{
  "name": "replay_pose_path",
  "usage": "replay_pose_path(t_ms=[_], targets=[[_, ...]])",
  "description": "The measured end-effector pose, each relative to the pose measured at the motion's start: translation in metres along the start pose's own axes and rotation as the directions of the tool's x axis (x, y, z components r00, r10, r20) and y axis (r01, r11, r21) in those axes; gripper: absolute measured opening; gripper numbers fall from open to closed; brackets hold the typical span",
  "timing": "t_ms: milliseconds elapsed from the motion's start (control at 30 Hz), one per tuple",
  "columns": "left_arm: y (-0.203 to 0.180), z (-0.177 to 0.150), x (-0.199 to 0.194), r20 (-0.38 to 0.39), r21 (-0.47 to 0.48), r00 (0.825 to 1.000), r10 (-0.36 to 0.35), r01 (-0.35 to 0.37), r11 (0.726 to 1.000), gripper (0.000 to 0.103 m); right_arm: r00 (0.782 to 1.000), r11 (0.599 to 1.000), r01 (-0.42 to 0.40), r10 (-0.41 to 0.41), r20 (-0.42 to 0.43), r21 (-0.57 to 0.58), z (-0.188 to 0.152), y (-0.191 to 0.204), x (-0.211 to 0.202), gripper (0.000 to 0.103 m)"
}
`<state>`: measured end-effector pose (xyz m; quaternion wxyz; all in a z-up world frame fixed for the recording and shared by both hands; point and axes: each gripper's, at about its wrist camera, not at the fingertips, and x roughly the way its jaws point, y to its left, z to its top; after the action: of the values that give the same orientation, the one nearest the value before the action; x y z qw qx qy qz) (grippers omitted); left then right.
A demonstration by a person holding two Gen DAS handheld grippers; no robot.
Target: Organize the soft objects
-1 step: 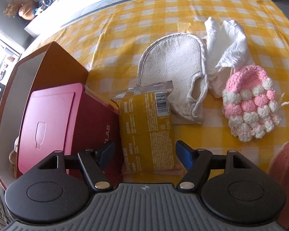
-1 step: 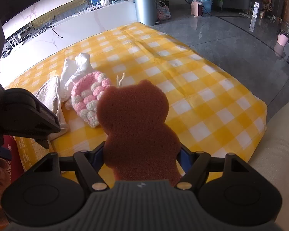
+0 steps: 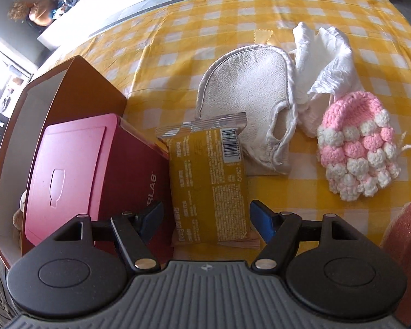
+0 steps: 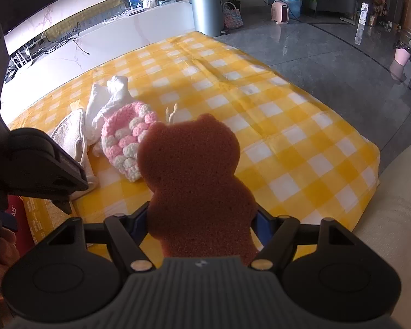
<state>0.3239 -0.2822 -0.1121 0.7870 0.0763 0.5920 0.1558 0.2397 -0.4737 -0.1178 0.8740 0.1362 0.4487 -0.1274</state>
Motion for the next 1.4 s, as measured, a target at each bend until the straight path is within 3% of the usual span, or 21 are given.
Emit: replay_pose_path(t_ms=[300,333,400,700,833,1000,1167,1233,1300,1400], targets=[[-0.017,0.006,0.013,-0.007,-0.016,0.993,0.116,-0.116,0.993,0.097,1.000,0.999,-0.001,0.001,-0.003,0.036,-0.002,-0.011,0.001,0.073],[-0.016,0.006,0.015,-0.015,-0.020,0.996,0.086,-0.086,0.996,0.097,1.000,0.999,0.000,0.000,-0.005,0.039,-0.002,-0.012,0.001,0.073],[-0.015,0.006,0.026,-0.107,-0.030,0.994,-0.006,0.003,1.000,0.097,1.000,0.999,0.004,-0.003,-0.008,0.043,-0.003,-0.015,0.001,0.073],[-0.009,0.004,0.032,-0.091,-0.046,0.995,-0.050,0.046,0.998,0.098,1.000,0.999,0.008,-0.007,-0.013,0.047,-0.004,-0.018,0.001,0.073],[-0.002,0.004,0.035,-0.097,-0.012,0.986,-0.135,0.134,0.991,0.094,1.000,0.999,0.006,-0.005,-0.009,0.044,-0.004,-0.019,0.000,0.073],[-0.002,0.004,0.035,-0.114,0.096,0.965,-0.235,0.246,0.964,0.094,1.000,0.999,0.011,-0.011,-0.008,0.043,-0.003,-0.018,0.000,0.073],[-0.012,0.002,0.022,-0.157,0.193,0.915,-0.372,0.398,0.897,0.088,1.000,0.999,0.013,-0.013,-0.008,0.037,-0.004,-0.017,-0.001,0.073],[-0.014,0.001,0.020,-0.170,0.222,0.916,-0.363,0.395,0.891,0.084,1.000,0.999,0.016,-0.015,-0.010,0.038,-0.004,-0.018,0.000,0.073],[-0.012,0.006,0.022,-0.205,0.201,0.915,-0.349,0.388,0.900,0.080,1.000,0.999,0.016,-0.016,-0.012,0.042,-0.004,-0.019,0.000,0.073],[0.003,0.020,0.029,-0.291,0.092,0.881,-0.373,0.414,0.906,0.079,1.000,0.999,0.017,-0.016,-0.013,0.044,-0.004,-0.020,0.001,0.073]])
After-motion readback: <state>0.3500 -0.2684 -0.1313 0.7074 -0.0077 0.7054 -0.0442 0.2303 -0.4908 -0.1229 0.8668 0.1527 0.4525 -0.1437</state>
